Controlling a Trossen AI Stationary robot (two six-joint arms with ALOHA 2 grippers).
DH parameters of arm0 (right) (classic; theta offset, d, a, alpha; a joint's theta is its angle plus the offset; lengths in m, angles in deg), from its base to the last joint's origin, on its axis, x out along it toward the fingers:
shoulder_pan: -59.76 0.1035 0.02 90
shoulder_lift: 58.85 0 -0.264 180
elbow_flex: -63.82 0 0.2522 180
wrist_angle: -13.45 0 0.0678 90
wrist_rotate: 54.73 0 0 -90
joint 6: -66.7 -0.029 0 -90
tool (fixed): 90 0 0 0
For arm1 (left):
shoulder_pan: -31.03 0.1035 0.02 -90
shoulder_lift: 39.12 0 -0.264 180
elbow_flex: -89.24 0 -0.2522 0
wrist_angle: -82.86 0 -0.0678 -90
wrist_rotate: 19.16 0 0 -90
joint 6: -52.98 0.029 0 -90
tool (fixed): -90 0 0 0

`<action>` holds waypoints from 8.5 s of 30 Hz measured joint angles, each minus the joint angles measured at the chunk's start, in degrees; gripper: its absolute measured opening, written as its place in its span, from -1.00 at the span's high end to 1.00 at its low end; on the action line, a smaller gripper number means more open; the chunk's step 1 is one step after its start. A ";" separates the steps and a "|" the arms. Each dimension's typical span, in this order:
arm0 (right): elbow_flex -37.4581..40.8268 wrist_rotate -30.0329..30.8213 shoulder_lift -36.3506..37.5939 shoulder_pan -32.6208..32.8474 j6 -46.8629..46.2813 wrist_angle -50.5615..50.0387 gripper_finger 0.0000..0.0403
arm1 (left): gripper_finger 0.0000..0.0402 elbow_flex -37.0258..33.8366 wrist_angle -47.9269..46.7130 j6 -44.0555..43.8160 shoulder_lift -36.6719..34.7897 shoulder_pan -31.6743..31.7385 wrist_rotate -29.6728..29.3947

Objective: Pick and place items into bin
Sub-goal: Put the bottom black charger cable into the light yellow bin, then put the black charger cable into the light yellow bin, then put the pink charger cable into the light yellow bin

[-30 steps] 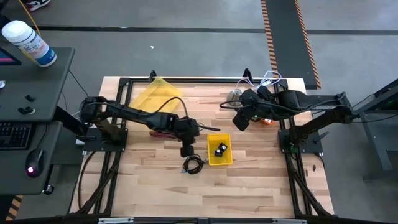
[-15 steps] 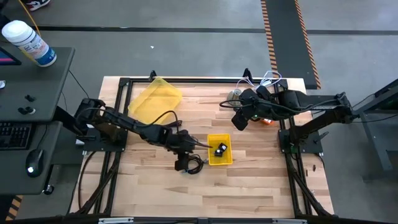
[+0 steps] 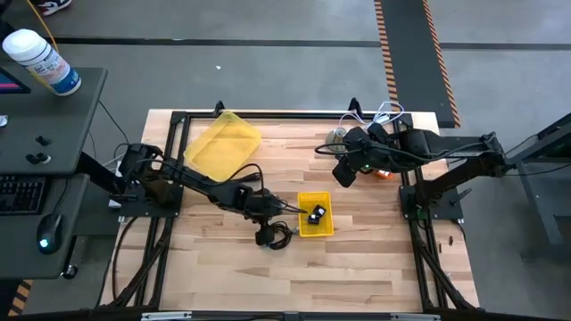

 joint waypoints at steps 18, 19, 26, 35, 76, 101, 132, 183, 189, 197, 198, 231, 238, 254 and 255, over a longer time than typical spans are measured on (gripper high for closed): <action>0.00 -3.91 0.00 0.02 1.07 -0.22 -0.09 | 0.12 0.07 1.54 -0.48 4.08 -1.61 -2.36; 0.00 -3.89 0.00 0.02 1.07 -0.22 -0.09 | 0.20 0.07 1.52 -0.51 4.08 -1.57 -2.24; 0.00 -3.89 0.00 0.02 1.07 -0.22 -0.09 | 0.92 0.02 1.50 -0.44 4.06 -1.45 1.91; 0.00 -2.53 0.00 0.00 1.07 -0.48 -0.09 | 0.97 0.09 -8.18 1.92 -0.40 -0.30 2.34; 0.04 -0.47 0.00 0.00 -0.48 0.04 -0.09 | 0.65 0.13 -31.72 9.94 -38.32 40.19 -28.49; 0.04 0.87 0.00 -0.41 -0.19 0.04 -0.09 | -0.10 -5.98 -16.81 17.75 -31.67 32.06 -1.48; 0.04 0.48 0.00 -0.39 -0.46 0.65 -0.09 | -0.14 -6.07 -12.25 29.37 -7.18 26.29 -1.96; 0.05 2.82 0.00 -0.74 -0.15 -0.23 -0.09 | 0.41 27.91 -47.70 19.62 -4.83 43.07 -21.96; 0.06 2.78 0.00 -0.74 0.00 -0.48 -0.09 | 0.13 27.91 -47.69 19.17 -4.84 42.80 -23.91; 0.05 2.75 0.00 -0.74 0.00 -0.75 -0.09 | 0.06 27.90 -48.80 18.32 -4.85 41.77 -12.11; 0.05 2.75 0.00 -0.74 0.00 -0.90 -0.09 | 0.08 27.90 -48.77 19.54 -4.86 41.04 -10.65; 0.05 2.83 0.00 -0.74 -0.02 -1.12 -0.09 | 0.03 0.17 -26.24 27.84 -4.86 17.66 3.15; 0.07 2.89 0.00 -0.74 -0.42 -1.05 -0.09 | 0.15 -2.03 -22.01 26.95 -4.86 17.62 3.19; 0.07 2.91 0.00 -0.74 -0.44 -0.22 -0.09 | 0.96 2.00 -22.94 20.40 -4.81 17.47 12.00; 0.05 2.91 0.00 -0.74 -0.44 -0.22 -0.09 | 0.98 3.49 -23.48 20.02 -4.81 17.20 13.11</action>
